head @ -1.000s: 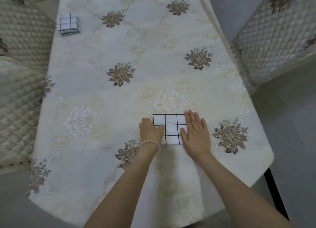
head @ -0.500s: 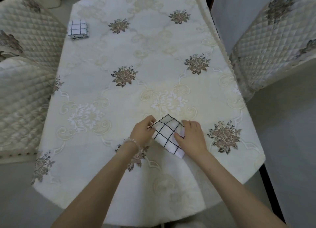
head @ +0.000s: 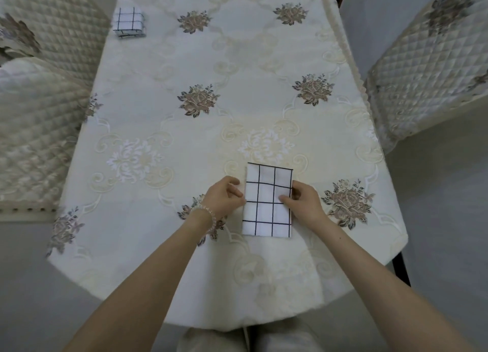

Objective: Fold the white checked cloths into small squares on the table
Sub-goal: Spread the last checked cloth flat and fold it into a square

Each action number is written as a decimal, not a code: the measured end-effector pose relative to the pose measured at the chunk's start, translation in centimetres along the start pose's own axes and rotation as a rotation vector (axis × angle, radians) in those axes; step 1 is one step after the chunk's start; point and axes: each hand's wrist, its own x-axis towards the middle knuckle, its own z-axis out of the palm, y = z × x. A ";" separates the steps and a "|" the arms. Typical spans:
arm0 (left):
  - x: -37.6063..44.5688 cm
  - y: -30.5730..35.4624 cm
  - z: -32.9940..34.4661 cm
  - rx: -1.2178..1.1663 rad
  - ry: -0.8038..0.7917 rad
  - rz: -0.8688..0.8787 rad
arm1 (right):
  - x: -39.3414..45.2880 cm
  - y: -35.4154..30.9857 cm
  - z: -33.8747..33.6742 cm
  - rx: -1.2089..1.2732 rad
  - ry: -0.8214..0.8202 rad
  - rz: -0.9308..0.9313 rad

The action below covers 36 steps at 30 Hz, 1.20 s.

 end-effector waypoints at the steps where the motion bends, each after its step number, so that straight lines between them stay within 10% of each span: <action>1: -0.1 -0.6 0.4 0.021 0.010 0.014 | -0.1 0.2 0.1 0.012 0.015 -0.016; 20: 0.1 -0.7 1.9 0.199 0.162 0.327 | -2.0 2.1 0.6 -0.203 0.068 -0.494; 36: -2.7 -1.7 1.9 0.029 0.157 0.055 | -2.3 3.8 2.2 -0.471 0.152 -0.725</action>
